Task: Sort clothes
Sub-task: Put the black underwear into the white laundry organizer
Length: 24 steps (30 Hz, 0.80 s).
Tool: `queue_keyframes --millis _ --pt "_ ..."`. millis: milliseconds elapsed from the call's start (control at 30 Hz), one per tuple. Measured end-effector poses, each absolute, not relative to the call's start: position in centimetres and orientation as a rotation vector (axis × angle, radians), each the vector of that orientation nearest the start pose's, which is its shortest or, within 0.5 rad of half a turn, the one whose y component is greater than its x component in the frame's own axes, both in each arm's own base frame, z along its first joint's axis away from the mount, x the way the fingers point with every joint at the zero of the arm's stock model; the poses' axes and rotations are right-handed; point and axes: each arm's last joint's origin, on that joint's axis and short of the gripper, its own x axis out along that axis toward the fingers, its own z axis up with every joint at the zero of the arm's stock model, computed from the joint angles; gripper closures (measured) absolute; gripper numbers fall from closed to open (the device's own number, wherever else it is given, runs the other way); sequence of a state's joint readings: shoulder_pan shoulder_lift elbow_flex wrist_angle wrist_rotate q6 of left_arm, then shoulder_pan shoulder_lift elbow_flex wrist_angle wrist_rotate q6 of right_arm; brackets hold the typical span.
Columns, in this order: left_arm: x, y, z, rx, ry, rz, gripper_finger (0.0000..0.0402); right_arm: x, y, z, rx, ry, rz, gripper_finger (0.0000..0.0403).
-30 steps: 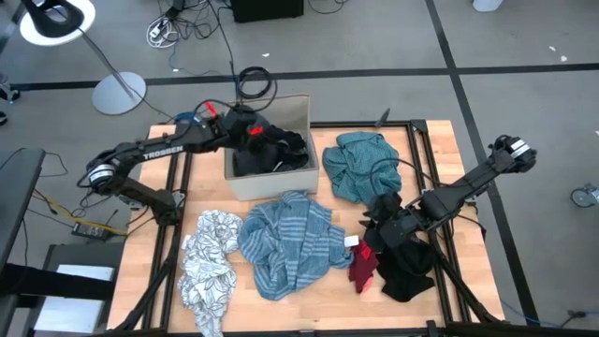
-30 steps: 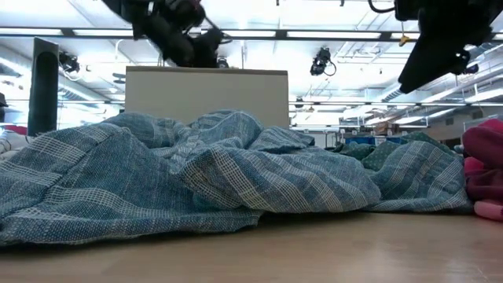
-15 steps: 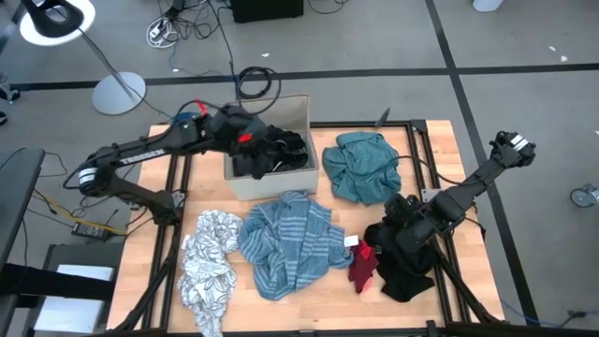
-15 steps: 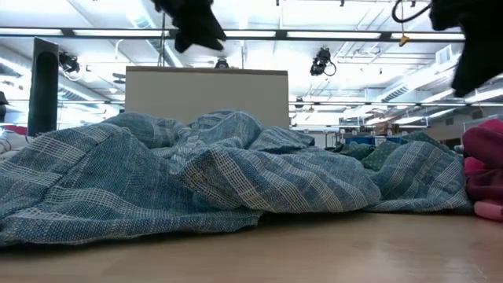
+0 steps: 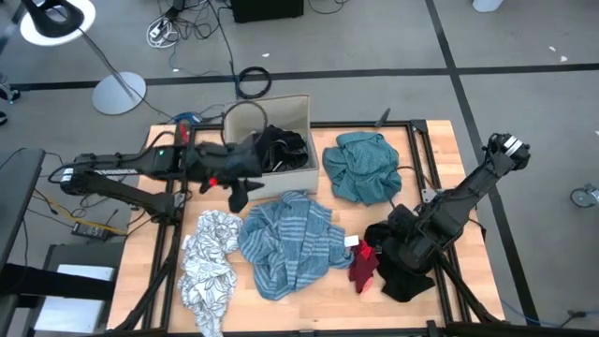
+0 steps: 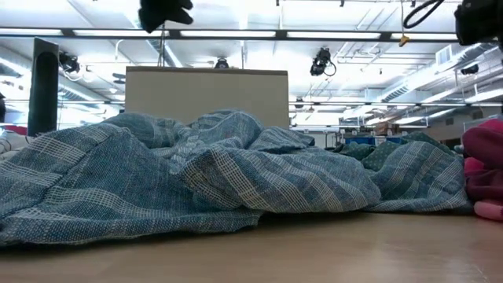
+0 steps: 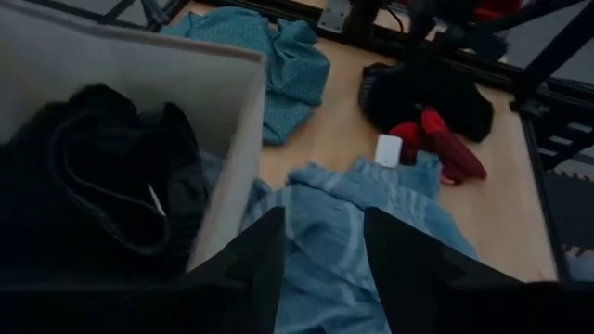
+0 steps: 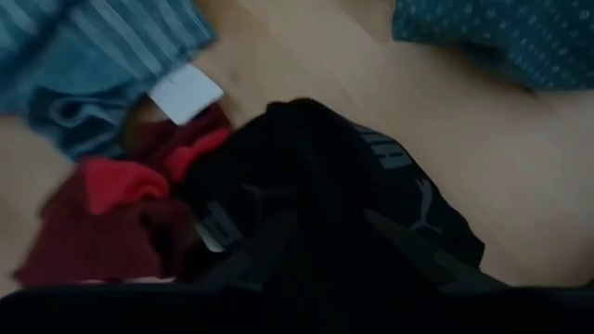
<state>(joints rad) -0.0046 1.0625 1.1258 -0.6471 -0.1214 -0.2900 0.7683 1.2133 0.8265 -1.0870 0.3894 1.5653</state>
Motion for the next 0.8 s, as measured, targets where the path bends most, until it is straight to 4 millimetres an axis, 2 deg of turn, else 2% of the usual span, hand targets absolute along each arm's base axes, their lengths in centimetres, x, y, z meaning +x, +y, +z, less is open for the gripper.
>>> queue_keyframes --millis 100,367,467,600,733,800 --pt "20.8 -1.0 34.9 -0.261 0.562 0.199 0.0249 14.5 12.7 21.1 0.509 1.097 -0.67 0.027" --pt "21.1 -4.4 30.5 -0.239 0.549 0.204 0.0249 15.5 14.1 18.0 0.411 1.202 -0.754 0.0266" --pt "21.0 -5.4 28.3 -0.234 0.542 0.171 0.0249 15.6 14.4 17.3 0.392 1.235 -0.768 0.0298" --pt "20.4 -6.6 25.8 -0.248 0.522 0.11 0.0249 15.4 14.8 17.1 0.376 1.241 -0.748 0.0385" --pt "19.8 -7.3 23.7 -0.272 0.507 0.075 0.0249 15.1 14.5 17.9 0.376 1.217 -0.746 0.0393" --pt "19.7 -7.5 23.0 -0.284 0.47 0.065 0.0249 14.9 14.2 19.1 0.372 1.199 -0.747 0.0397"
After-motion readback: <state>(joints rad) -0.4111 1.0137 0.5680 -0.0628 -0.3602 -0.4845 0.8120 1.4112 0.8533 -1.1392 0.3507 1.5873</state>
